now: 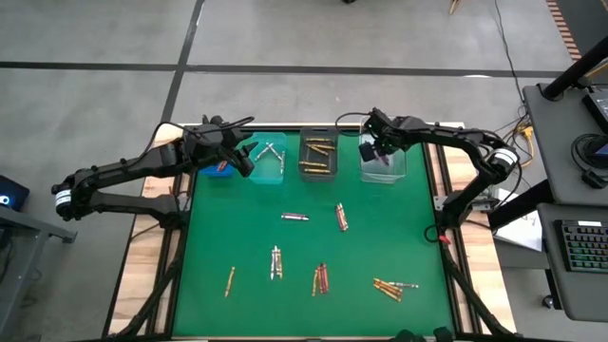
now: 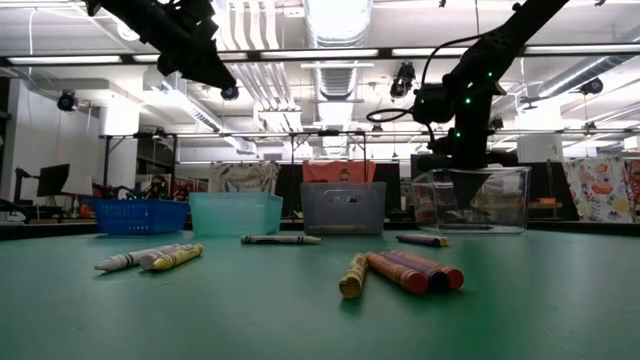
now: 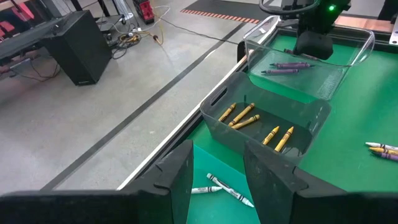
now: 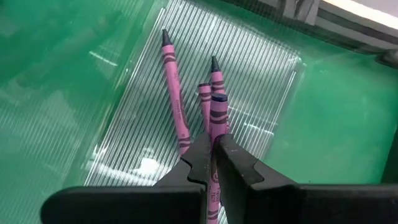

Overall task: Sort crayons
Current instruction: Put the violet crayon into the transparent bin, then put the white crayon into the light blue bin

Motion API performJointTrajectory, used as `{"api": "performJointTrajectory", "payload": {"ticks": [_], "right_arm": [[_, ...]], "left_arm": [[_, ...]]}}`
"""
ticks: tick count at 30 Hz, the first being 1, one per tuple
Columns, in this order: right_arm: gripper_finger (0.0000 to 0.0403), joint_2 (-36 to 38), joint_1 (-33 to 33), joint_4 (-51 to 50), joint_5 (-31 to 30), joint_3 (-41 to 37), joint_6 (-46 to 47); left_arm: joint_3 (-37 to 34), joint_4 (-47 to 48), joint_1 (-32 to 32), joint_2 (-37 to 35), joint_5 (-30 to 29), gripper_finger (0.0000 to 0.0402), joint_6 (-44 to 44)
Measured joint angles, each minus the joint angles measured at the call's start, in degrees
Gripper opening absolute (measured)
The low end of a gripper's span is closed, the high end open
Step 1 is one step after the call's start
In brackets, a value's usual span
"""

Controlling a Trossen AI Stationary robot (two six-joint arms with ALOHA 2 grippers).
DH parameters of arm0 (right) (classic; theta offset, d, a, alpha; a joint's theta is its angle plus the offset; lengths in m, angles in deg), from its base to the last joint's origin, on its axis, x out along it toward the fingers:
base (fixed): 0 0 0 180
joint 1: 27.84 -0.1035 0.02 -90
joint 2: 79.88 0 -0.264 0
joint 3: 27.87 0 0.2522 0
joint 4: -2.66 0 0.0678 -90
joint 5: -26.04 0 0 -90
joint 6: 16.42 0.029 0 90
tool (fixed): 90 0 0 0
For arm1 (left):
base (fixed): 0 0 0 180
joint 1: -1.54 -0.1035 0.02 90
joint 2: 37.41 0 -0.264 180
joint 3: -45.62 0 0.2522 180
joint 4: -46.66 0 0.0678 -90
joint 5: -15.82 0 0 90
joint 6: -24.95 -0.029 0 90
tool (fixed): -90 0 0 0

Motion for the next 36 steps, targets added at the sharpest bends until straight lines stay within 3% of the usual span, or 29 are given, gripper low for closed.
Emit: {"api": "performJointTrajectory", "payload": {"ticks": [7,15,24,36], "right_arm": [[0.0022,0.0,0.0,-0.1,0.0,0.0,-0.2],[0.0080,0.0,0.0,-1.0,0.0,0.9,-0.9],[0.0113,0.9,-1.3,-7.7,0.0,7.9,-0.9],[0.0086,8.3,-12.4,-9.6,-0.1,13.9,-3.1]], "left_arm": [[0.0,0.0,0.0,0.0,0.0,0.0123,0.0],[0.0,0.4,0.0,0.0,0.0,0.0123,0.4],[0.0,2.8,1.2,0.0,0.7,0.0123,2.3],[-1.9,5.4,8.9,0.0,13.7,0.0123,3.3]]}}
